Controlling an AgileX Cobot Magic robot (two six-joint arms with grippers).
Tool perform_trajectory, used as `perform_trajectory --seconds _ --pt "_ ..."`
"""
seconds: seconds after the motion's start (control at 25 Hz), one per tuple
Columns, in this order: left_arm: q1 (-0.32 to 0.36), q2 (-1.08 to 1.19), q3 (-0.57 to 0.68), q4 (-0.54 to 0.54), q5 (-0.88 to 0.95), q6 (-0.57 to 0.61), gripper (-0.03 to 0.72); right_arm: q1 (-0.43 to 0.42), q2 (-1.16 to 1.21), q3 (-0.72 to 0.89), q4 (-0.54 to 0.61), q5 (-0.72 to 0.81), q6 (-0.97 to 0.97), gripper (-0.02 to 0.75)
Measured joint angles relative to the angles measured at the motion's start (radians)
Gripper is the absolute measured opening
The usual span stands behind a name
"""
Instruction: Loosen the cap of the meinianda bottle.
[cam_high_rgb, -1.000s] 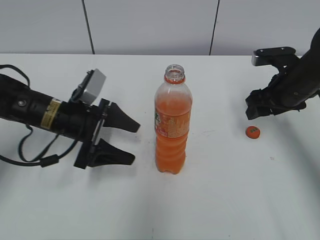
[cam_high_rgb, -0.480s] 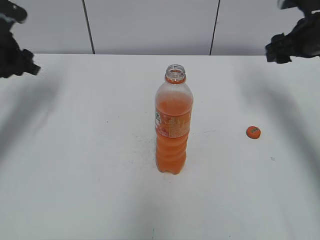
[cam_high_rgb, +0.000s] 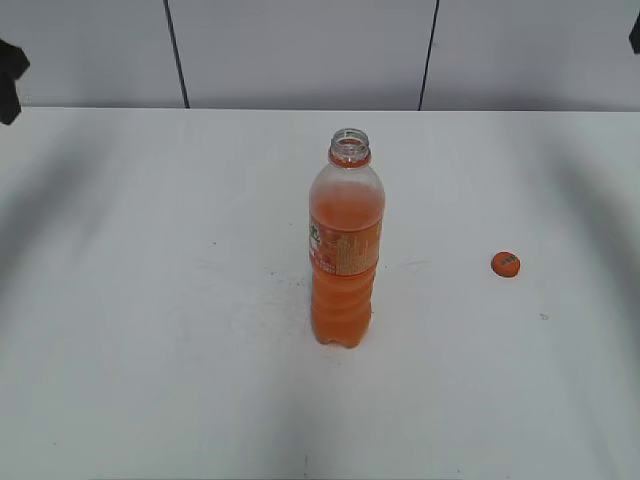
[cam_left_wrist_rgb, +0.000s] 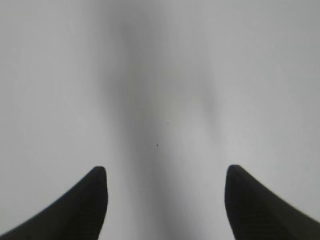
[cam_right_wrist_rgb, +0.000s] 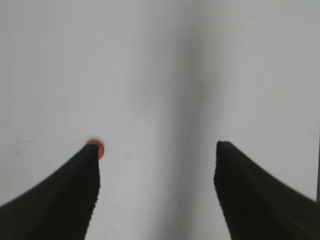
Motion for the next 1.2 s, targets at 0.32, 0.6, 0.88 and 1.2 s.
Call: perform_trajectory --seconds 0.32,0.6,0.88,1.2 --pt "0.0 -0.433 0.285 -0.026 -0.009 -0.02 0.454 0.0 -0.402 0.34 0.018 0.015 -0.005 0.535" --pt "0.0 -0.93 0.732 -0.067 -0.157 -0.024 0.454 0.0 -0.908 0.916 0.019 -0.101 -0.006 0.535" --pt "0.0 -1.317 1.023 -0.079 -0.149 -0.084 0.454 0.0 -1.324 1.219 0.019 -0.098 -0.005 0.535" --pt "0.0 -1.595 1.05 -0.078 -0.125 -0.103 0.454 0.0 -1.688 1.276 0.018 -0.066 0.014 0.526"
